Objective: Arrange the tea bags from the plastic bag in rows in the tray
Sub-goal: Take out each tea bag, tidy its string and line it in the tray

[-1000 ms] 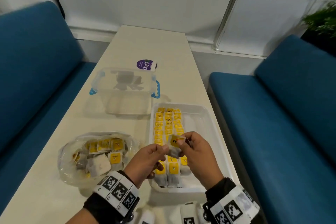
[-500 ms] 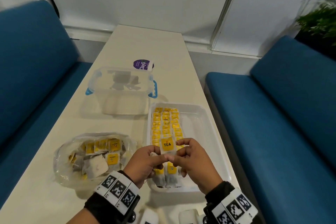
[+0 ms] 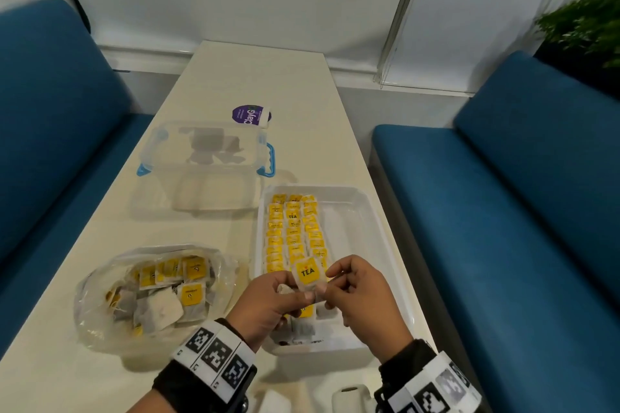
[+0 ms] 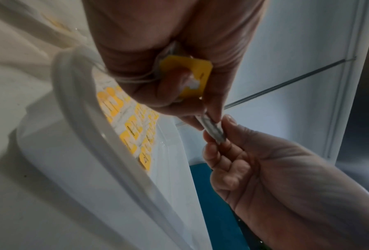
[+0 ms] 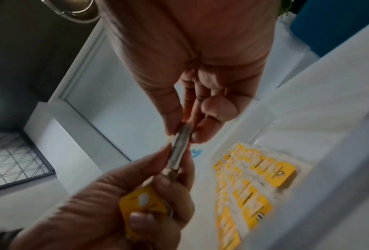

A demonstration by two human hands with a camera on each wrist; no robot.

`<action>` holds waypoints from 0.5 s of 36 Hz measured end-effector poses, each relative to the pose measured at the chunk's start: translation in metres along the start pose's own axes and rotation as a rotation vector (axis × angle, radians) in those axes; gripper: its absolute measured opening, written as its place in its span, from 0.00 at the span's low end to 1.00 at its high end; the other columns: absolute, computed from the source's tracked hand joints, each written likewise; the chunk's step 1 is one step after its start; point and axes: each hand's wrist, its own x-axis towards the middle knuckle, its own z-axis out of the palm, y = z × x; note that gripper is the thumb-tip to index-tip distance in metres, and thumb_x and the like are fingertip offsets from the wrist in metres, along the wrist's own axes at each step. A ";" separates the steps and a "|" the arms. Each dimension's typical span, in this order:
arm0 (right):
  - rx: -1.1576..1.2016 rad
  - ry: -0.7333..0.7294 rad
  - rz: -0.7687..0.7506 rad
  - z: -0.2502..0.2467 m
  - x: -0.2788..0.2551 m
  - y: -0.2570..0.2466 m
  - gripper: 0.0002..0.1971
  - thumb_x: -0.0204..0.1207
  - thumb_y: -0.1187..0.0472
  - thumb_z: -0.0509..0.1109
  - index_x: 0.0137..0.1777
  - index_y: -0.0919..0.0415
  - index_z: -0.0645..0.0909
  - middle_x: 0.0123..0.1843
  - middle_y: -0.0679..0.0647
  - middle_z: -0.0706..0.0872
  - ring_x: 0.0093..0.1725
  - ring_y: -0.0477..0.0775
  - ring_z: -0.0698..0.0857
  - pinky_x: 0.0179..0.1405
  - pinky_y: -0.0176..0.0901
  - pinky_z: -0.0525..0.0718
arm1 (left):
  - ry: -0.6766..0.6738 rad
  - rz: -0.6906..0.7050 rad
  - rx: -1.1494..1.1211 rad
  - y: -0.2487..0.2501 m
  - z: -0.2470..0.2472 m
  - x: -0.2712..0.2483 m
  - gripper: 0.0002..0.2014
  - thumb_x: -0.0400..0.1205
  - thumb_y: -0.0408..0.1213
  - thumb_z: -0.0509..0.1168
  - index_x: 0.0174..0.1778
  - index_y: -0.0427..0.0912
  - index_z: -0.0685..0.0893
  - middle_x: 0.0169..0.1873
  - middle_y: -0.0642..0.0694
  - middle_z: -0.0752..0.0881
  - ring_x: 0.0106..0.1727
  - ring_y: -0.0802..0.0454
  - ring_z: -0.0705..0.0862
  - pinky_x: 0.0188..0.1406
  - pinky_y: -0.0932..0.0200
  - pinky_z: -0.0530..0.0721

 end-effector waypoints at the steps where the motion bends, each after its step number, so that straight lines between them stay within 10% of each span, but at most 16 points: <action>1: -0.003 0.000 0.004 -0.001 -0.001 0.001 0.09 0.71 0.68 0.75 0.44 0.56 0.77 0.31 0.55 0.84 0.31 0.47 0.84 0.24 0.31 0.73 | 0.000 0.002 0.010 0.000 0.001 0.000 0.13 0.59 0.40 0.77 0.33 0.40 0.83 0.20 0.51 0.79 0.20 0.60 0.75 0.16 0.69 0.67; 18: -0.497 0.097 0.127 -0.001 0.005 0.047 0.09 0.76 0.65 0.65 0.42 0.48 0.78 0.31 0.45 0.80 0.36 0.49 0.83 0.42 0.45 0.84 | 0.156 -0.043 -0.025 -0.001 -0.001 0.008 0.05 0.80 0.28 0.65 0.47 0.38 0.85 0.35 0.44 0.87 0.21 0.59 0.77 0.13 0.69 0.65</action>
